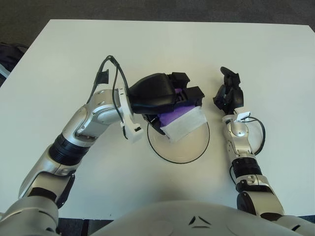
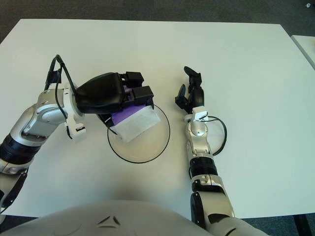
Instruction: Put the tissue paper into the plate.
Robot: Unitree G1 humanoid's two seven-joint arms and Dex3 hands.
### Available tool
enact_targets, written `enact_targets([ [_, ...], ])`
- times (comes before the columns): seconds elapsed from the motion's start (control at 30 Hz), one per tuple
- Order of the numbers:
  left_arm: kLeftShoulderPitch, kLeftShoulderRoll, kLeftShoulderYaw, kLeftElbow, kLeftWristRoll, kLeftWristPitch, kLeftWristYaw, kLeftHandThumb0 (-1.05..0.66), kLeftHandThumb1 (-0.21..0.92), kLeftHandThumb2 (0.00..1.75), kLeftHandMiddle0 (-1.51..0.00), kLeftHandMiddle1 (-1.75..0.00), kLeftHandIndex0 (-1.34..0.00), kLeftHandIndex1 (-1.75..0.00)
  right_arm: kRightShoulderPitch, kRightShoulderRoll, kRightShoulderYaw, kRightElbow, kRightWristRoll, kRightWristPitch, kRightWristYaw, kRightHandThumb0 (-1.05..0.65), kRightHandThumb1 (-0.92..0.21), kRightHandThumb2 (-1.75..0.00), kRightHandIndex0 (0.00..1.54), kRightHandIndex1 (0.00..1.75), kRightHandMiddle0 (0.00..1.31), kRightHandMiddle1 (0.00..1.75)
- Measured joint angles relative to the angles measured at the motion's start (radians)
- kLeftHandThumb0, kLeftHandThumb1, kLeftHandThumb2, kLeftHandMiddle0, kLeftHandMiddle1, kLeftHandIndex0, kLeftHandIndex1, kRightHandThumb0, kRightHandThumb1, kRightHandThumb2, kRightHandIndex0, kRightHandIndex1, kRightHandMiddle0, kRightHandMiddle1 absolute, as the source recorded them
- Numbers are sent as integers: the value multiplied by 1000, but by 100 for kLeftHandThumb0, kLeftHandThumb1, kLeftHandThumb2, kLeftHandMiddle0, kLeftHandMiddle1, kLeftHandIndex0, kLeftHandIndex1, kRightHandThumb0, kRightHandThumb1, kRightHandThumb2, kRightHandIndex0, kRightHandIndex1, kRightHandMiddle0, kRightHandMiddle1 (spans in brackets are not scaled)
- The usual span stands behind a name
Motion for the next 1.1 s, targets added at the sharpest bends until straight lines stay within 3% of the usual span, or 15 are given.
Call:
enact_targets([
  [0.33,-34,-57,-24,76,69,-96,30,-41,56,100,-116,-175,-43,-175,-82,-26,0,124,8,-53,40,-60,-92,-105,21,0,0,67],
  [0.63,-48,-89,-40,114,99,-185,35,-42,52,106,-121,-175,-46,-175,-92,-41,16,159,5,-74,38,-60,-92,-106,21,0,0,66],
  [1.1,-45,-120,-41,140,10,-75,-10,-43,47,112,-124,-175,-49,-175,-119,-51,36,196,4,-101,13,-59,-92,-106,22,1,0,68],
])
